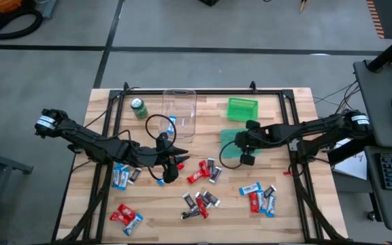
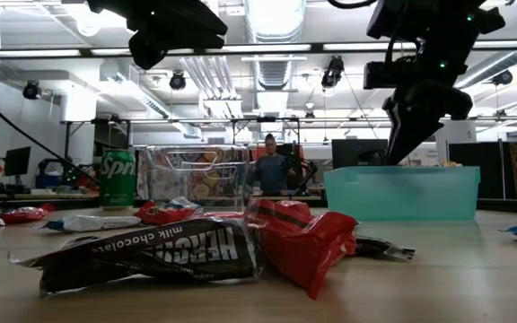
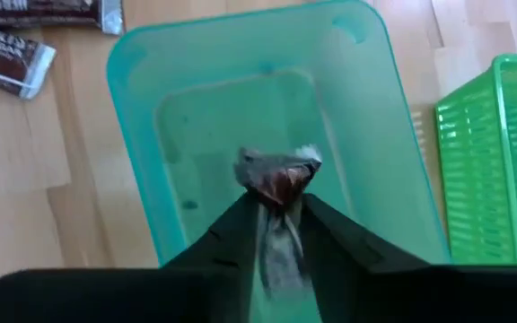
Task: Sort candy
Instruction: Put the brown candy into the blue bin
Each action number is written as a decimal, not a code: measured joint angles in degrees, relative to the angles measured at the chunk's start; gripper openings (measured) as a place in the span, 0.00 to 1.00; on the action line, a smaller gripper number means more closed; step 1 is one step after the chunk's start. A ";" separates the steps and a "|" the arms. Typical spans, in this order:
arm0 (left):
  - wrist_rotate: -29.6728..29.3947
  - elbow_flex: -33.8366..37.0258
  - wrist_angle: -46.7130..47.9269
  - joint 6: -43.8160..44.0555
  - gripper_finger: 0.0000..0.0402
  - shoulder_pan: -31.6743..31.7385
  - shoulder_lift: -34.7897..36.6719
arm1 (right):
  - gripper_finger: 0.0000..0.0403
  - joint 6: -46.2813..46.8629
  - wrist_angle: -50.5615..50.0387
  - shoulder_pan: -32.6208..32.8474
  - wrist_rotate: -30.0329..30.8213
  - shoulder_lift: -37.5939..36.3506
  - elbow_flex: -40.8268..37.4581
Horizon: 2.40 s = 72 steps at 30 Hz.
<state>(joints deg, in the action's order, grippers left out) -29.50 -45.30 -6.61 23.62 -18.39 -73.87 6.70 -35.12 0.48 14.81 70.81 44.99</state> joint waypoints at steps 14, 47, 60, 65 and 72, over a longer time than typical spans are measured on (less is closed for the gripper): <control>0.07 0.00 0.39 1.98 0.22 -0.33 0.00 | 0.31 2.74 0.04 0.01 -2.32 -3.74 0.18; 1.61 0.07 9.93 18.17 0.22 -12.18 0.00 | 0.29 9.42 9.55 18.57 -10.32 -10.34 0.46; 22.08 0.11 49.46 71.17 0.18 -20.04 -1.15 | 0.29 9.31 10.61 18.77 -10.27 -10.19 0.46; 21.86 0.11 54.44 71.58 0.19 -20.24 -2.09 | 0.29 9.27 10.57 18.77 -10.27 -10.19 0.39; 21.61 0.11 58.27 71.56 0.24 -20.24 -3.22 | 0.29 9.25 10.57 18.77 -10.25 -10.19 0.37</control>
<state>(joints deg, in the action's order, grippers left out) -7.88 -45.19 51.66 95.18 -38.63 -77.09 15.95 -24.56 19.25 4.56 60.62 45.36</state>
